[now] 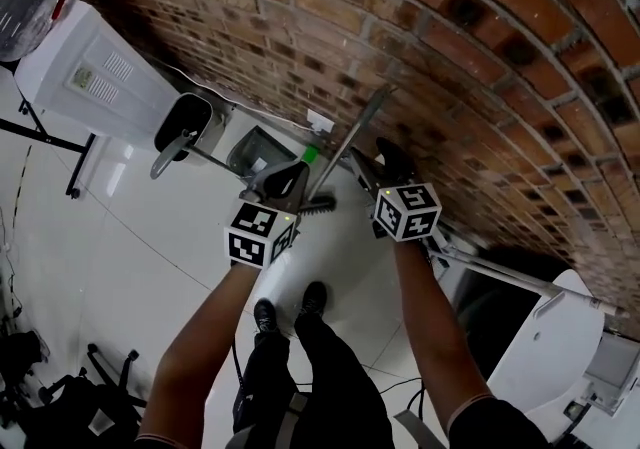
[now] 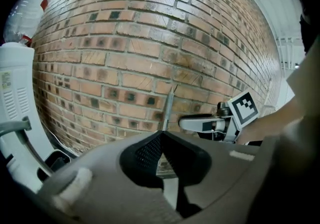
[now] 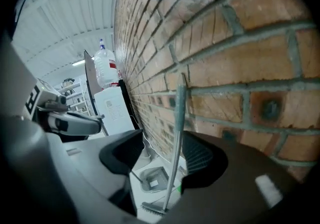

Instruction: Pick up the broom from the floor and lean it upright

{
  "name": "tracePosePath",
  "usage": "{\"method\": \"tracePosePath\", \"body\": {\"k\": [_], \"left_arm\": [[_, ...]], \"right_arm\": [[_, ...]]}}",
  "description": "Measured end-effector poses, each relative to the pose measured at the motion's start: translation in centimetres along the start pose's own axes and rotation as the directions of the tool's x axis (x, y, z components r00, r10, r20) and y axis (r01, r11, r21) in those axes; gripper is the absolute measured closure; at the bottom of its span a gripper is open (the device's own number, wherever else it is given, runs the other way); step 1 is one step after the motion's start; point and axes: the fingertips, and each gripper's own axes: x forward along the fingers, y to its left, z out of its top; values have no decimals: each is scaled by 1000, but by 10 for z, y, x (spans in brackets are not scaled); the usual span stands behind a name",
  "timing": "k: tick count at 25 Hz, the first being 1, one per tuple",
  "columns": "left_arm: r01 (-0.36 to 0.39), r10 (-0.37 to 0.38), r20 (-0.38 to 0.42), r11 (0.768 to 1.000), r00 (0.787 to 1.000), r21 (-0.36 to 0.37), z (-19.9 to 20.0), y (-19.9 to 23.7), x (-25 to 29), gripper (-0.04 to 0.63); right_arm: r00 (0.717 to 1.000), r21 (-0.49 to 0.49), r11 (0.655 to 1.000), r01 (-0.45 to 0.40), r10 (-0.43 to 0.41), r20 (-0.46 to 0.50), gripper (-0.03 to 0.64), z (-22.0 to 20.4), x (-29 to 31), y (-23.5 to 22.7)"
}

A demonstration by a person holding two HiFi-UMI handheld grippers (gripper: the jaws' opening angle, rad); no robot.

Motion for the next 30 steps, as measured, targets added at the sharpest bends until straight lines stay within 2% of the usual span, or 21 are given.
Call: {"method": "tracePosePath", "body": {"k": [3,6,11,16,19,26,30], "left_arm": [[28,-28,39,1000,999,3,17,-10,-20,595],[44,-43,99,999,994,-2,38,-21,-48,594],[44,-41,171,999,984,-11,62,-38,-114,595],[50,-48,202,999,978,-2,73,-63,-210,595],[51,-52,248,999,967,10,86,-78,-267,595],[79,-86,319,996,944,33,90,-128,-385,595],[66,-90,317,994,944,85,91,-148,-421,595]], "right_arm": [[999,-24,1000,0,1,44,502,17,-30,27],[996,-67,998,-12,18,91,613,38,-60,62],[986,-99,994,-49,64,154,615,71,-113,134],[976,-139,987,-76,103,193,615,93,-175,219],[968,-190,977,-91,132,212,615,106,-206,265],[957,-251,959,-135,192,218,615,110,-278,368],[951,-273,951,-147,212,225,615,114,-306,404]]}}
